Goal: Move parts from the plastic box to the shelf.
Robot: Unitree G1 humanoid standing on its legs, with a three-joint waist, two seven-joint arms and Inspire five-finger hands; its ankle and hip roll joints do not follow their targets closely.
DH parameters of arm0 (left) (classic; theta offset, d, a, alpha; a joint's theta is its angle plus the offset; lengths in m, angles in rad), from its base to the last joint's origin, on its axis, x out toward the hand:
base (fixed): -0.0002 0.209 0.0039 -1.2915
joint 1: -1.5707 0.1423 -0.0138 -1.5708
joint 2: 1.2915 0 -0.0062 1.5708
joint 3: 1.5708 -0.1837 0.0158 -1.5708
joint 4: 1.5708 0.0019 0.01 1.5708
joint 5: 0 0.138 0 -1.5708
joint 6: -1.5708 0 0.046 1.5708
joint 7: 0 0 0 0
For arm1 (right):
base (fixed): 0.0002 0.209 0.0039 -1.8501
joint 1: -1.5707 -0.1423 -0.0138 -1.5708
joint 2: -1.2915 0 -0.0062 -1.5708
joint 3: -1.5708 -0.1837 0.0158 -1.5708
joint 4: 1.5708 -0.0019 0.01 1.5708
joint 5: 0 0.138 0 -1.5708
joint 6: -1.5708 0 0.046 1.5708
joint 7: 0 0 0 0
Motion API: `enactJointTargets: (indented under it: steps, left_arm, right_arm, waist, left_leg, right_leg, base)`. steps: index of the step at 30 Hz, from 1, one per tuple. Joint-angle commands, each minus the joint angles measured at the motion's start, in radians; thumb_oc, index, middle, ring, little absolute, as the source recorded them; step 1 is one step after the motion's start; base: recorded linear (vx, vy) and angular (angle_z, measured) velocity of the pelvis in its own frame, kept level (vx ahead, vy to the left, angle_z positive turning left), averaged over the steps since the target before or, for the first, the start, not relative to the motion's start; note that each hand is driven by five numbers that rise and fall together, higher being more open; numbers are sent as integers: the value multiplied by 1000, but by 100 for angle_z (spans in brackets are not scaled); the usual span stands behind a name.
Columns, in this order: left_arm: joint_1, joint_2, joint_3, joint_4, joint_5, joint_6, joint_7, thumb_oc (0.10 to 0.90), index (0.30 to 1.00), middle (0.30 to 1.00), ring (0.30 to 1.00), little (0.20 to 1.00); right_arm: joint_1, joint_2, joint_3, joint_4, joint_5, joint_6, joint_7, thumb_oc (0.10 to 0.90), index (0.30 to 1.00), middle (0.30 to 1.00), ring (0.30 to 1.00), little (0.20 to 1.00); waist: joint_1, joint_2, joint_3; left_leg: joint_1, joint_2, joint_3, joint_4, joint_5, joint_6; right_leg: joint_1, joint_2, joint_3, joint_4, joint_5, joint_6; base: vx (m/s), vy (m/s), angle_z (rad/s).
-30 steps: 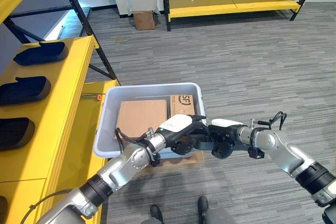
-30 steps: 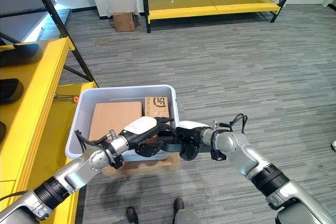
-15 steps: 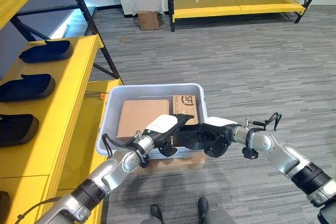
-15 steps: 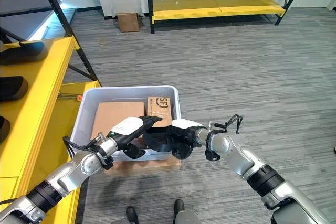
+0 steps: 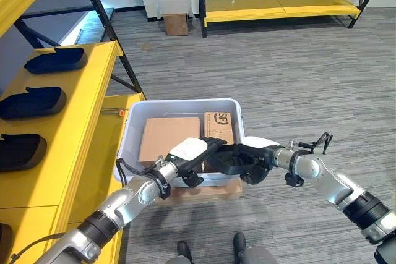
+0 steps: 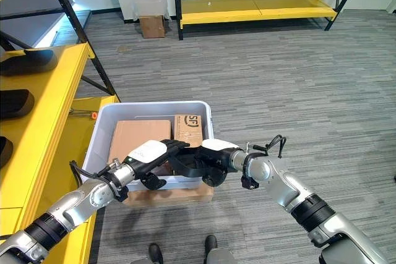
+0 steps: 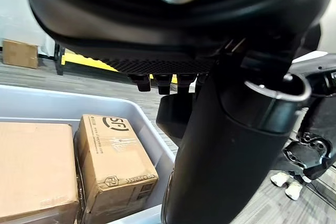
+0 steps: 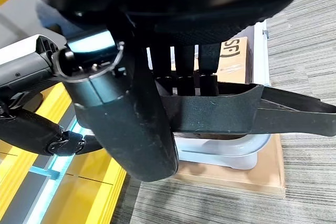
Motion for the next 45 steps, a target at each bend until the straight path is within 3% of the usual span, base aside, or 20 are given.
enactJointTargets:
  steps: [1, 6, 14, 25, 26, 27, 28, 45]
  left_arm:
    - [-90, -26, -47, -15, 9, -75, 53, 900, 1000, 1000, 1000, 1000]
    - [-139, -65, -108, -8, 28, -64, 55, 900, 1000, 1000, 1000, 1000]
    - [-231, -145, -206, 24, 30, 17, 45, 900, 1000, 1000, 1000, 1000]
    - [-244, -199, -230, 92, 18, 94, 46, 900, 1000, 1000, 1000, 1000]
    - [-245, -206, -231, 99, 11, 94, 41, 869, 956, 956, 956, 956]
    - [-245, -207, -232, 100, 10, 92, 43, 569, 536, 536, 536, 536]
    - [-244, -214, -232, 101, 3, 87, 45, 400, 300, 300, 300, 300]
    - [-233, -229, -234, 61, 12, 81, 75, 400, 300, 300, 300, 300]
  right_arm:
    - [-109, 11, -1, -27, 38, -90, -73, 400, 300, 300, 300, 300]
    - [-133, 25, 27, -16, 39, -92, -62, 400, 300, 300, 300, 300]
    - [-167, 50, 76, -6, 45, -95, -64, 400, 300, 300, 300, 300]
    - [-180, 78, 92, 8, 43, -97, -73, 400, 300, 300, 300, 300]
    - [-182, 80, 91, 7, 44, -95, -73, 400, 300, 300, 300, 300]
    - [-182, 80, 91, 6, 44, -94, -73, 400, 300, 300, 300, 300]
    - [-182, 80, 88, 1, 44, -92, -77, 400, 300, 300, 300, 300]
    - [-160, 95, 62, -3, 43, -85, -120, 400, 300, 300, 300, 300]
  waist:
    - [-5, 2, -82]
    - [-17, -1, -82]
    - [-39, -9, -81]
    - [-47, -15, -80]
    - [-48, -15, -81]
    - [-48, -16, -80]
    - [-48, -16, -79]
    - [-50, -15, -73]
  left_leg:
    - [-97, 105, -92, -26, 36, -64]
    - [-98, 108, -88, -22, 36, -65]
    - [-101, 113, -80, -18, 35, -66]
    - [-102, 116, -79, -13, 34, -66]
    - [-101, 116, -79, -13, 33, -66]
    - [-101, 116, -79, -13, 33, -66]
    - [-102, 116, -80, -12, 32, -66]
    - [-103, 117, -80, -9, 31, -67]
  right_leg:
    - [37, -76, -40, 124, -172, 46]
    - [34, -74, -33, 130, -174, 45]
    - [28, -73, -21, 133, -173, 48]
    - [24, -70, -14, 138, -174, 47]
    - [24, -70, -13, 138, -174, 46]
    - [24, -70, -13, 138, -174, 46]
    - [23, -70, -13, 139, -174, 47]
    - [22, -71, -14, 142, -177, 46]
  base:
    - [0, 0, 0]
    - [0, 0, 0]
    - [0, -7, -5]
    - [1, -1, 0]
    - [0, 0, 0]
    - [0, 0, 0]
    - [0, 0, 0]
    - [0, 0, 0]
